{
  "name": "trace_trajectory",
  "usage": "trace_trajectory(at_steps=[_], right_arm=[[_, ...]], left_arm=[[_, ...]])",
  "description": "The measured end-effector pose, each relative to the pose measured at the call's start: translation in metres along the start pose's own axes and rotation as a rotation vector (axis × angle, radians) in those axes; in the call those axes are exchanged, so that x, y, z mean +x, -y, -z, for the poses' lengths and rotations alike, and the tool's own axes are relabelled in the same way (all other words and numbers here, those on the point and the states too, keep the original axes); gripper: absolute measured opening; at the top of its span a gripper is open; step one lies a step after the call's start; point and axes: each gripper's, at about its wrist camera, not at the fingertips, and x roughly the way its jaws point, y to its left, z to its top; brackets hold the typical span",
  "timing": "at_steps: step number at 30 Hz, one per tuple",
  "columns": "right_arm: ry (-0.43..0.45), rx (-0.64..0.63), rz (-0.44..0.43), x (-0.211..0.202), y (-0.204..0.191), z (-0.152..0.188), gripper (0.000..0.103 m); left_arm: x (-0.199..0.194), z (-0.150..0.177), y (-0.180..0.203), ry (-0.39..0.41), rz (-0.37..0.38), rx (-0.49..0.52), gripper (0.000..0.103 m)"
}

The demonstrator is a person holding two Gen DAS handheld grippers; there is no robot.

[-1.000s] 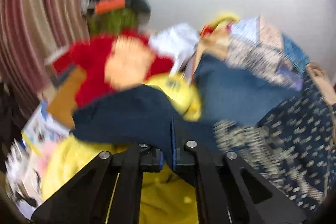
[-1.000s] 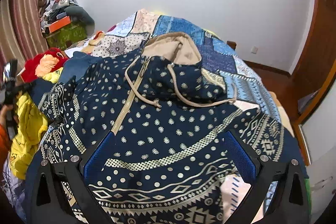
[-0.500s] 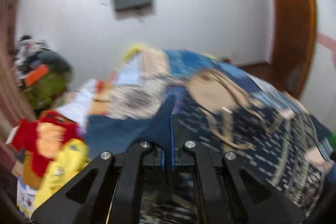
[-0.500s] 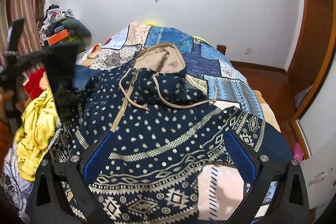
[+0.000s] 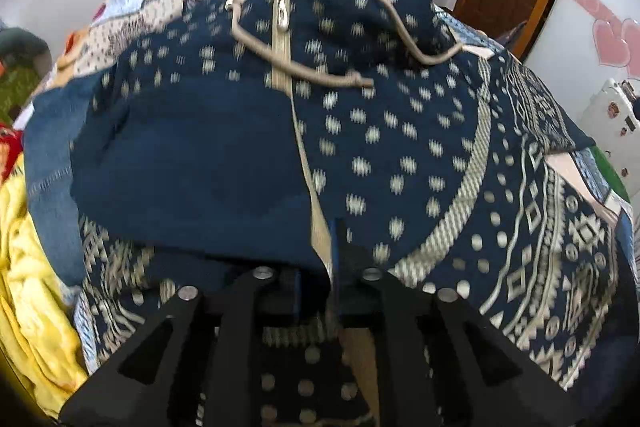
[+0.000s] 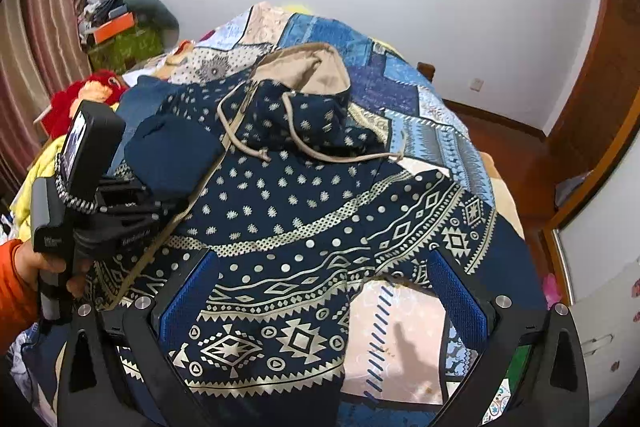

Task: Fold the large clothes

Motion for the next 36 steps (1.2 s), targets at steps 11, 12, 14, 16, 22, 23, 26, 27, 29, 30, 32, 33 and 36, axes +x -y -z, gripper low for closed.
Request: trace_trajectory(at_steps=[11,12,14,16,22,23,26,27,29,30,32,33,36], right_arm=[[-0.01,-0.146,-0.136,0.025,-0.086,-0.05,0.103],[-0.014,-0.163,-0.157,0.031,-0.098,-0.056,0.103],[-0.024,-0.2,-0.197,0.044,-0.122,-0.066,0.103],[-0.044,-0.245,-0.222,0.062,-0.148,-0.075,0.103],[-0.131,-0.337,-0.278,0.129,-0.219,-0.094,0.103],[-0.139,-0.345,-0.278,0.137,-0.226,-0.095,0.103],[-0.173,-0.37,-0.263,0.171,-0.25,-0.101,0.102],[-0.183,-0.378,-0.255,0.183,-0.258,-0.102,0.099],[-0.195,-0.397,-0.232,0.202,-0.271,-0.105,0.087],[-0.189,-0.408,-0.21,0.209,-0.276,-0.105,0.076],[-0.171,-0.418,-0.174,0.216,-0.281,-0.105,0.06],[-0.157,-0.427,-0.159,0.22,-0.284,-0.105,0.048],[-0.138,-0.398,-0.174,0.217,-0.279,-0.108,0.025]], left_arm=[[-0.083,0.041,-0.077,0.12,-0.004,-0.116,0.06],[-0.092,0.045,-0.091,0.137,-0.038,-0.133,0.061],[-0.101,0.05,-0.113,0.153,-0.088,-0.166,0.063],[-0.105,0.059,-0.142,0.15,-0.142,-0.212,0.063],[-0.093,0.085,-0.197,0.109,-0.199,-0.318,0.063],[-0.091,0.089,-0.201,0.107,-0.199,-0.327,0.063],[-0.086,0.098,-0.212,0.1,-0.204,-0.349,0.063],[-0.083,0.101,-0.214,0.096,-0.201,-0.353,0.063],[-0.077,0.101,-0.217,0.087,-0.203,-0.353,0.063],[-0.073,0.101,-0.217,0.081,-0.206,-0.352,0.063],[-0.067,0.1,-0.217,0.07,-0.206,-0.347,0.063],[-0.066,0.099,-0.216,0.069,-0.204,-0.342,0.063],[-0.065,0.095,-0.211,0.071,-0.201,-0.333,0.063]])
